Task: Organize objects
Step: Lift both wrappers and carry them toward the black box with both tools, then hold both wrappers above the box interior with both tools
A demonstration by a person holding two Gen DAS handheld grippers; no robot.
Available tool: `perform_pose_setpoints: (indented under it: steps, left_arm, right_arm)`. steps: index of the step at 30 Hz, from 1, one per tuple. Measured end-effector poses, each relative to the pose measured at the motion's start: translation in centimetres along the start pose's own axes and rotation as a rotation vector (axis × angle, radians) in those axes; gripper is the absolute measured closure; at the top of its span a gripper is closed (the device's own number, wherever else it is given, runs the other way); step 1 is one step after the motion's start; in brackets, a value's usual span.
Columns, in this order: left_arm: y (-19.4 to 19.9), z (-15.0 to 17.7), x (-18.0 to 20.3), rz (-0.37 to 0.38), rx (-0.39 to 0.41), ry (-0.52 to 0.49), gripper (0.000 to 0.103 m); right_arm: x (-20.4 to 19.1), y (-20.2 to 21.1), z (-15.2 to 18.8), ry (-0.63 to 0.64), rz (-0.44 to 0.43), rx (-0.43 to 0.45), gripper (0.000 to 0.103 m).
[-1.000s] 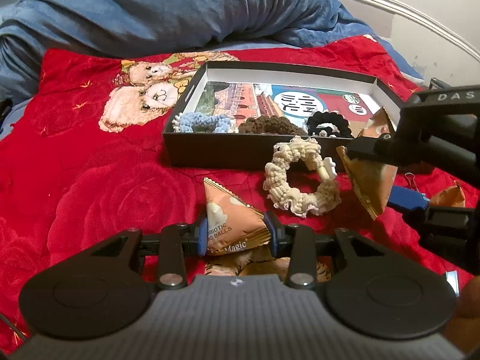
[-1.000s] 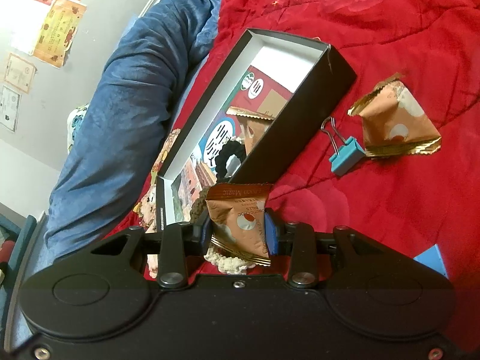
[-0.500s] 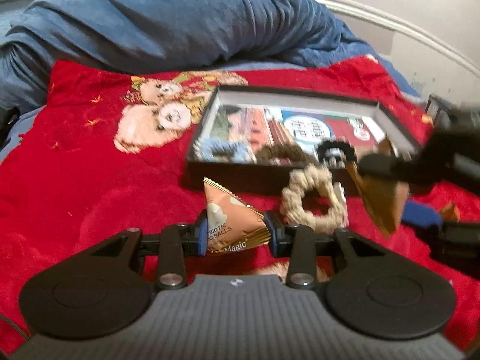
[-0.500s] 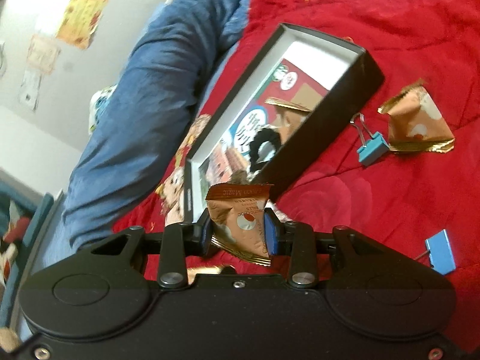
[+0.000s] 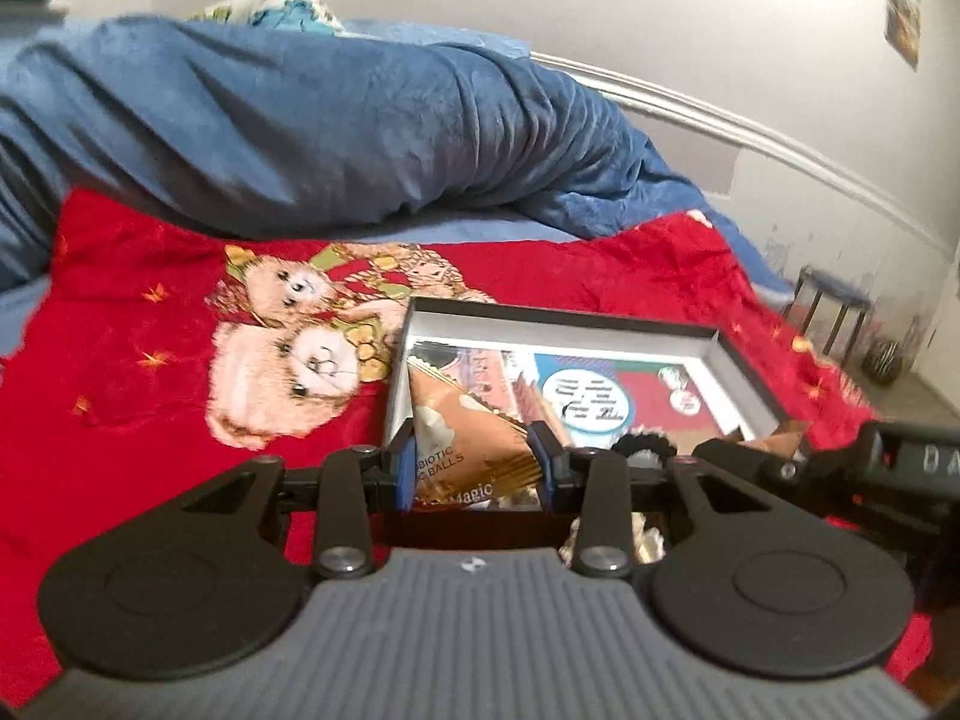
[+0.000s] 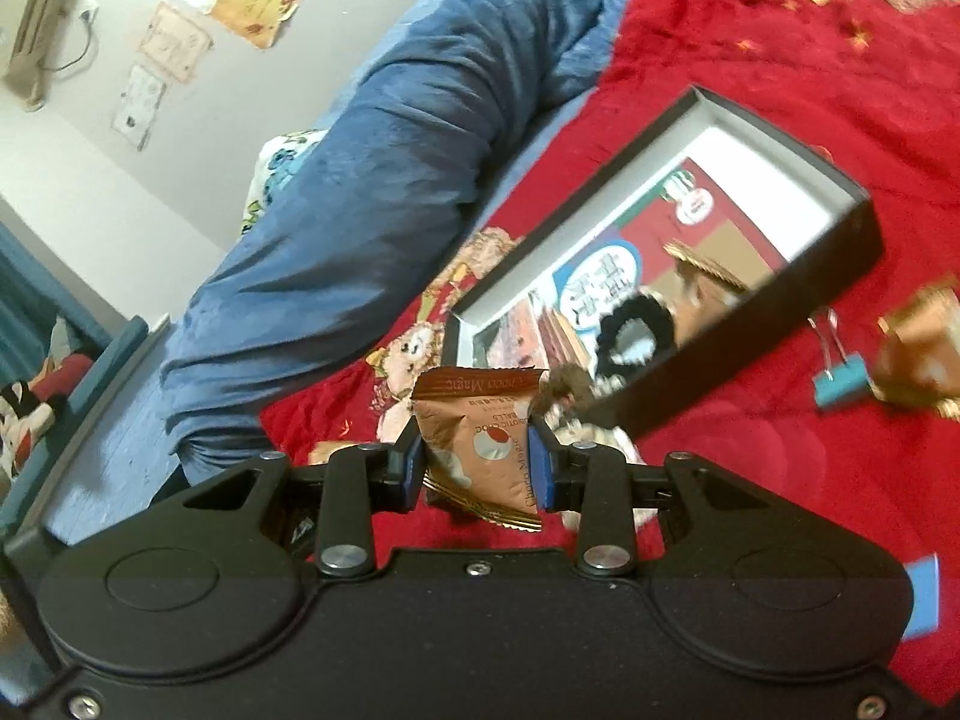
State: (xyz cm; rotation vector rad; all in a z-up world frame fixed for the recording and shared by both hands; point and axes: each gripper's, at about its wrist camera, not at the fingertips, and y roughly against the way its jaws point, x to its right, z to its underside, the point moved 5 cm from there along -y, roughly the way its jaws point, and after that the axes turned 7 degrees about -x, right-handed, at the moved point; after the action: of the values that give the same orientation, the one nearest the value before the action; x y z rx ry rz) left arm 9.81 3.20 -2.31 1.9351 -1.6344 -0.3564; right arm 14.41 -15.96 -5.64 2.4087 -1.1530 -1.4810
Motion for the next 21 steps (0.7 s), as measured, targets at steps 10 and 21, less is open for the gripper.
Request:
perform_pose_setpoints:
  steps: [10,21]
  left_arm:
    - [-3.0,-2.1,-1.6,0.016,0.019,0.057,0.061]
    - [-2.8,-1.0,-0.6,-0.035,0.065,0.014,0.061]
  right_arm:
    - [0.9,-2.3,-2.3,0.032,0.024,0.057,0.070]
    - [0.3,-3.7,-1.9,0.117,0.036,0.068,0.070]
